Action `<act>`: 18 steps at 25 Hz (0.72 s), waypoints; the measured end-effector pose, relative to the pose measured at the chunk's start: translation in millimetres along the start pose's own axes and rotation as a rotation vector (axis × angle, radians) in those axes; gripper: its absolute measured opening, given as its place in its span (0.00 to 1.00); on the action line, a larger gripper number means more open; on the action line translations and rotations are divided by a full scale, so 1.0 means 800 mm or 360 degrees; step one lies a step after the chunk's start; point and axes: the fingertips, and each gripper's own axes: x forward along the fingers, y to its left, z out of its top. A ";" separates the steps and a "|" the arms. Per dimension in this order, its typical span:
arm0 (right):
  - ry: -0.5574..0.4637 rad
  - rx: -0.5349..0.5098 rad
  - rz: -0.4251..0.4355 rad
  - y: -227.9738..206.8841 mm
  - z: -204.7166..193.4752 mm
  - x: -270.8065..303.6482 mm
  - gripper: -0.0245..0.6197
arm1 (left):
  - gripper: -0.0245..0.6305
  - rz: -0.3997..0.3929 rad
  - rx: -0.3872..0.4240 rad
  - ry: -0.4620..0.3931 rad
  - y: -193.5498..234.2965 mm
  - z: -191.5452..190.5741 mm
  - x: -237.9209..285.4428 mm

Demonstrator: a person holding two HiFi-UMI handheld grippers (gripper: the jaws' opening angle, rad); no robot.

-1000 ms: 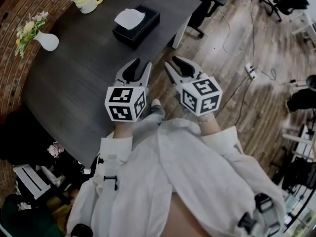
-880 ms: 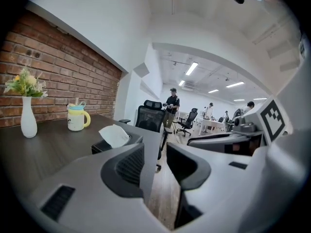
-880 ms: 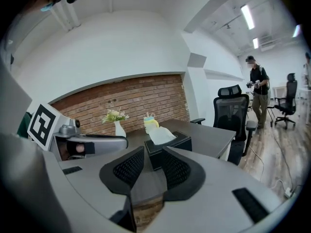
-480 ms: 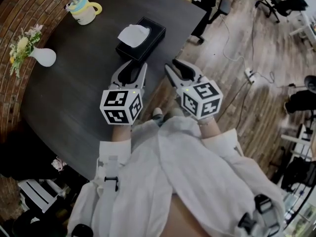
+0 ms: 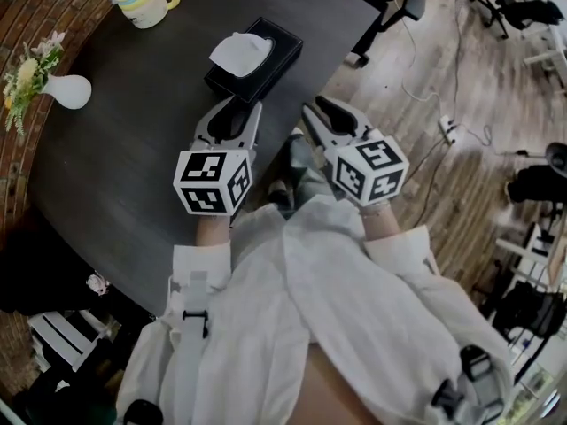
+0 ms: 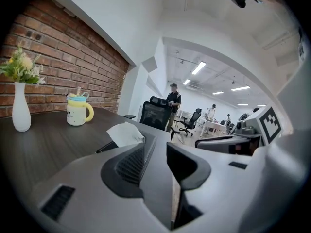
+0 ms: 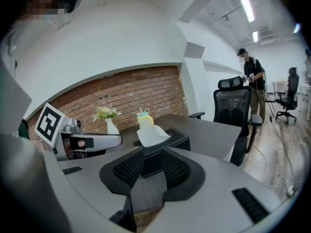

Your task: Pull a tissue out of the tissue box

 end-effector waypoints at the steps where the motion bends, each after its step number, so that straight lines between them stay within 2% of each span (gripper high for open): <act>1: 0.0005 0.0001 0.0020 -0.002 0.003 0.008 0.20 | 0.23 0.0021 -0.0015 -0.0004 0.008 0.002 0.003; 12: 0.0054 -0.0045 0.0157 -0.076 0.052 0.094 0.20 | 0.23 0.0312 -0.0139 -0.0055 0.085 0.034 0.052; 18: 0.0082 -0.0129 0.0307 -0.100 0.089 0.148 0.20 | 0.23 0.0467 -0.0167 -0.0063 0.123 0.063 0.082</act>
